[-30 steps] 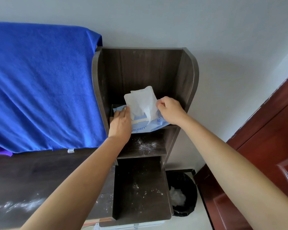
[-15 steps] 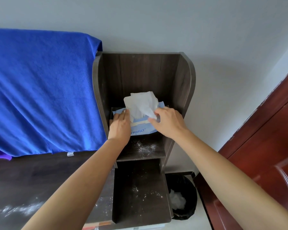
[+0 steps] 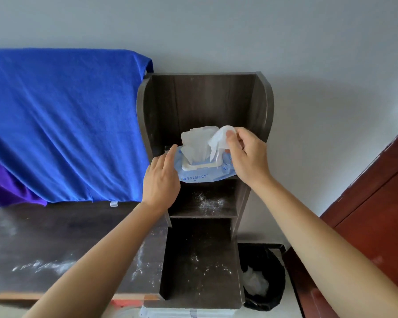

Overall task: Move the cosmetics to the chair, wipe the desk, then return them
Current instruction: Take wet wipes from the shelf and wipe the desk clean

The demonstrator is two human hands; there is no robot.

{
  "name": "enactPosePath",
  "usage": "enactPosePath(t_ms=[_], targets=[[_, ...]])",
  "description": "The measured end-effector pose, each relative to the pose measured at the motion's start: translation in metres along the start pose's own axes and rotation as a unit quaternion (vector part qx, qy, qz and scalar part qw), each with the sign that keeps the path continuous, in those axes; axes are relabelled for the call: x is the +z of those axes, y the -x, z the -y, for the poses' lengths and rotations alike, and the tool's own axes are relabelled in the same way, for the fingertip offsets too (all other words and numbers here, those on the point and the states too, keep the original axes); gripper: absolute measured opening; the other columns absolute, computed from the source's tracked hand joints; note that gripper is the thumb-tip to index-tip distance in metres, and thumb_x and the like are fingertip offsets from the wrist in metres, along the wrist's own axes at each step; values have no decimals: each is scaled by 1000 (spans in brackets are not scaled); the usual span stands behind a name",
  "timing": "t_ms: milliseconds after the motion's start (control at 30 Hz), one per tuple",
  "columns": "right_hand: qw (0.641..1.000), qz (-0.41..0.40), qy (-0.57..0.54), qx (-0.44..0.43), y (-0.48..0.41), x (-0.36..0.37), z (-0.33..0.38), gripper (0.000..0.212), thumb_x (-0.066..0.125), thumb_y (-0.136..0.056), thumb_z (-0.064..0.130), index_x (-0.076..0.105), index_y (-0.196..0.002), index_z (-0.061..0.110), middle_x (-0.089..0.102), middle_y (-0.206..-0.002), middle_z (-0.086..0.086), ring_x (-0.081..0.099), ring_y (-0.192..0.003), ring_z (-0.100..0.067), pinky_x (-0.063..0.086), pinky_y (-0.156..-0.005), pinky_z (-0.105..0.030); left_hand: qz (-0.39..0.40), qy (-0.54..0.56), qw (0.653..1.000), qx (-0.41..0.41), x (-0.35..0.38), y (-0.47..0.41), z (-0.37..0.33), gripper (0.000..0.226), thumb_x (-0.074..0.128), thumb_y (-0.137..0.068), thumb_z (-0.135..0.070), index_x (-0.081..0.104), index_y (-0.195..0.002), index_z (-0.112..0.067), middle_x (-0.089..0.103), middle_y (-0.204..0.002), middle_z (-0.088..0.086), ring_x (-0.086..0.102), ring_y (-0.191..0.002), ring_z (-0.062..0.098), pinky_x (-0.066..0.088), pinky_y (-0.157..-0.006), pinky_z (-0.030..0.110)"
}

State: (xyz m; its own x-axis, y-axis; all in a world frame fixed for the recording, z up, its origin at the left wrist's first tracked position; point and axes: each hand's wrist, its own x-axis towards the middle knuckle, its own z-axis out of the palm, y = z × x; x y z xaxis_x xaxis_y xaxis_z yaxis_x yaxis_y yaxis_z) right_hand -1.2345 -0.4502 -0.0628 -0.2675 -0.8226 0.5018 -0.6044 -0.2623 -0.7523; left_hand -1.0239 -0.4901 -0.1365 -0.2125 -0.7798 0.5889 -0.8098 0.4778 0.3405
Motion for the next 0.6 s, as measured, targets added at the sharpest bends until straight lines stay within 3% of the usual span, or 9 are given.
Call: enactPosePath(t_ms=[133, 200, 267, 333, 400, 600], targets=[[985, 62, -161, 22, 28, 15, 4, 27, 46, -105, 32, 65, -85, 31, 66, -71, 13, 63, -64, -1, 46, -57, -14, 4, -48, 999, -1, -14, 39, 15, 49, 52, -85, 4, 52, -134, 0, 66, -109, 13, 60, -94, 36, 52, -78, 48], [971, 93, -215, 47, 43, 31, 5, 33, 46, -104, 36, 60, -74, 38, 59, -59, 13, 56, -55, -3, 44, -55, -13, 36, -79, 995, -38, -20, 64, 32, 49, 55, -85, 4, 53, -134, 1, 66, -110, 15, 60, -95, 39, 51, -80, 49], [968, 170, -169, 78, 63, 56, -7, 41, 45, -104, 39, 56, -66, 28, 55, -57, 4, 52, -56, -11, 46, -58, -30, 65, -93, 989, -95, -26, 91, 50, 49, 57, -84, 4, 54, -133, 0, 65, -112, 15, 60, -98, 41, 51, -82, 51], [953, 290, -28, 82, 87, 83, -27, 48, 43, -105, 38, 53, -67, 10, 58, -64, -8, 56, -64, -23, 45, -66, -43, 90, -113, 981, -127, -34, 115, 68, 48, 52, -85, -2, 54, -133, -1, 65, -113, 15, 59, -99, 41, 51, -81, 51], [930, 353, 40, 91, 110, 107, -38, 49, 42, -103, 39, 52, -62, 15, 58, -59, -2, 57, -63, -18, 40, -61, -38, 111, -127, 976, -137, -43, 135, 88, 51, 47, -83, -11, 55, -133, -2, 65, -115, 15, 59, -96, 39, 51, -80, 50], [921, 366, 64, 115, 149, 171, -12, 37, 35, -92, 51, 54, -63, 37, 56, -54, 18, 52, -55, 2, 32, -50, -28, 162, -122, 968, -149, -62, 175, 163, 48, 59, -86, -7, 54, -134, -3, 61, -125, 13, 59, -100, 37, 51, -82, 49]])
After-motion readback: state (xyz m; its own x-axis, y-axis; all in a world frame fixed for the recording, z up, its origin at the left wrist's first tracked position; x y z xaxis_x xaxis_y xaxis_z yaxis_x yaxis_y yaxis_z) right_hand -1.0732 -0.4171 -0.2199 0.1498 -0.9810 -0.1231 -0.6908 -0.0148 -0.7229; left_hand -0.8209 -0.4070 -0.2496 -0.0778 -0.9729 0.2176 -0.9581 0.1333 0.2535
